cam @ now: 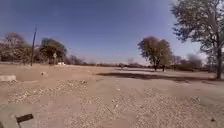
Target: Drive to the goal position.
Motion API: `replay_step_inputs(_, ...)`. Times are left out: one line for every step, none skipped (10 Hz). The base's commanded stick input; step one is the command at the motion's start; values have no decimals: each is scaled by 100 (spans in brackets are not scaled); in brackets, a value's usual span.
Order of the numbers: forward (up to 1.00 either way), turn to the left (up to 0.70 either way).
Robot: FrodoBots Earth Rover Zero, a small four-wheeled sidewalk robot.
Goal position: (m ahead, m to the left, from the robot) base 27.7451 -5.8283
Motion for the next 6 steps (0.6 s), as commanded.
replay_step_inputs(50,0)
replay_step_inputs(50,0)
replay_step_inputs(50,0)
replay_step_inputs(50,0)
replay_step_inputs(50,0)
replay_step_inputs(50,0)
